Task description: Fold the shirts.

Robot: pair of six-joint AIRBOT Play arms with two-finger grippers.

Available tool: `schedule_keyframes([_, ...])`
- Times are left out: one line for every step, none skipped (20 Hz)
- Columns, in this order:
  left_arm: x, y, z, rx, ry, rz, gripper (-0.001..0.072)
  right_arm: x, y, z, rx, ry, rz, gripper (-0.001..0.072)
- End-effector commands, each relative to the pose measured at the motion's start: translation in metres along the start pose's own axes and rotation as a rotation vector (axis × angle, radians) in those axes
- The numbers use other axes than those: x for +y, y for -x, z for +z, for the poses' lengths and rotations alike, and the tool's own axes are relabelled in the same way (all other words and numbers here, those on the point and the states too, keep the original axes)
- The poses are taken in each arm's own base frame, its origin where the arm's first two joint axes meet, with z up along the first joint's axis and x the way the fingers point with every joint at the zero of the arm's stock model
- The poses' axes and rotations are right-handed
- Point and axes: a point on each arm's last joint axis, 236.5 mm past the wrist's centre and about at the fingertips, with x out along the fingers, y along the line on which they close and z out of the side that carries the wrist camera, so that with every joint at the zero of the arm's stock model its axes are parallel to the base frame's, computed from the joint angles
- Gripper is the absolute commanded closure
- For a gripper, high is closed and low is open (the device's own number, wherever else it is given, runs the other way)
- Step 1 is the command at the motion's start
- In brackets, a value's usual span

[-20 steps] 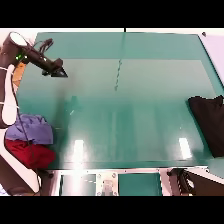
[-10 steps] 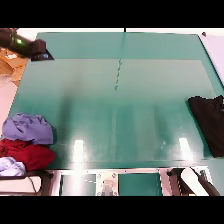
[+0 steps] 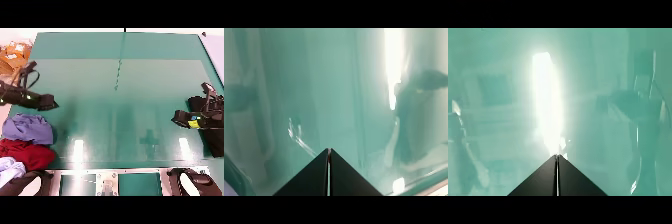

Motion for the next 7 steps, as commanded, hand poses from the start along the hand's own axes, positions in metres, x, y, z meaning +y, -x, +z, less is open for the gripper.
schedule_keyframes([0.0043,-0.0093,-0.0239,0.022,0.023,0.005,0.0683,0.0182,-0.0077,-0.0086,-0.001,0.088,0.034,0.0697])
schedule_keyframes([0.0042,-0.0094,-0.0236,0.020,0.023,0.005,0.0683,0.0180,-0.0078,-0.0086,-0.001,0.089,0.034,0.0697])
schedule_keyframes([0.0044,-0.0094,-0.0227,0.016,0.023,0.005,0.0683,0.0181,-0.0078,-0.0086,-0.001,0.088,0.034,0.0697])
schedule_keyframes([0.0046,-0.0094,-0.0220,0.013,0.023,0.006,0.0683,0.0181,-0.0078,-0.0086,-0.001,0.088,0.034,0.0697])
schedule_keyframes([0.0045,-0.0094,-0.0222,0.014,0.024,0.006,0.0683,0.0181,-0.0078,-0.0086,-0.001,0.088,0.034,0.0697])
schedule_keyframes([0.0043,-0.0094,-0.0230,0.018,0.024,0.005,0.0683,0.0180,-0.0078,-0.0086,-0.001,0.089,0.034,0.0697])
schedule_keyframes([0.0039,-0.0093,-0.0245,0.024,0.029,0.004,0.0683,0.0181,-0.0078,-0.0086,-0.001,0.088,0.034,0.0697])
